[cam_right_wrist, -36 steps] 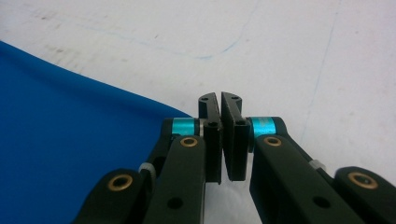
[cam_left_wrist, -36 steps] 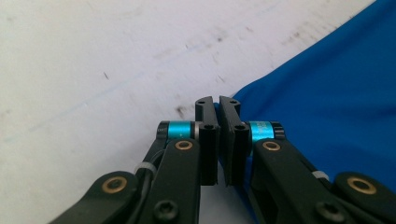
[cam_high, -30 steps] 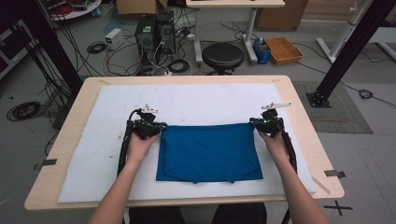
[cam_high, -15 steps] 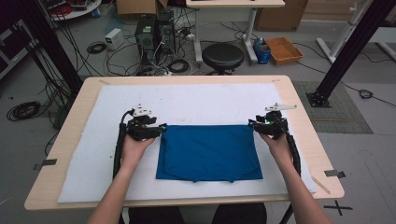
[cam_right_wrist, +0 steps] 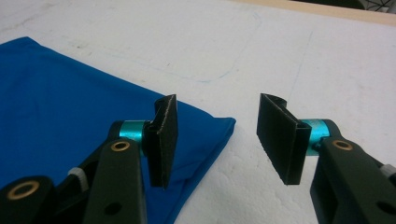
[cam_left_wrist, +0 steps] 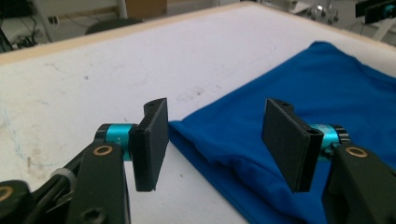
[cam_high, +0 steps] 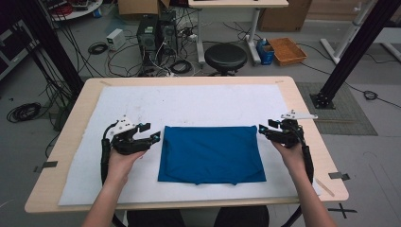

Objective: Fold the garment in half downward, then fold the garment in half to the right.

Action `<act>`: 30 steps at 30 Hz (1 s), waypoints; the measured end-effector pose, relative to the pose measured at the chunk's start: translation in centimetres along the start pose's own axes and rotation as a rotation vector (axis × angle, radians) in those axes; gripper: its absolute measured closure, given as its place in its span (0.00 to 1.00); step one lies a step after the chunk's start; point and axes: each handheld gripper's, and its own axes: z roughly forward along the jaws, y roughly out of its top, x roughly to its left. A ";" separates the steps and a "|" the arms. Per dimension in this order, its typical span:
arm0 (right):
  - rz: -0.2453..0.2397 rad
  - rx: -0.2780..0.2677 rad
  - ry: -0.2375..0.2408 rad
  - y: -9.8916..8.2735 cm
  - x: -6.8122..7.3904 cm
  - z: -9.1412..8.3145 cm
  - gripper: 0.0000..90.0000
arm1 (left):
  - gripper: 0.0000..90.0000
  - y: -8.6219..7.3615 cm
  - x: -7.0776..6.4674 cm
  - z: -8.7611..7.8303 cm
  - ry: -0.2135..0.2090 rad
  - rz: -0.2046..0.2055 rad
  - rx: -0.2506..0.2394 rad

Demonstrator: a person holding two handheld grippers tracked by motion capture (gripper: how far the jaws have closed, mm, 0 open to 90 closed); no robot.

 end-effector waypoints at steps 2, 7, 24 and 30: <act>0.009 -0.007 0.001 0.0 -0.2 -0.2 0.53 | 0.46 0.0 0.1 -0.2 0.005 -0.021 -0.011; 0.017 -0.002 0.002 0.0 -0.4 -0.1 0.53 | 0.43 0.1 0.4 -0.6 0.032 -0.066 -0.014; 0.023 -0.014 0.010 0.1 -0.4 -0.6 0.52 | 0.39 0.7 0.4 -0.7 -0.023 -0.121 0.006; 0.022 -0.015 0.013 0.1 -0.4 -0.5 0.52 | 0.39 1.1 -0.1 -0.6 -0.018 -0.098 0.043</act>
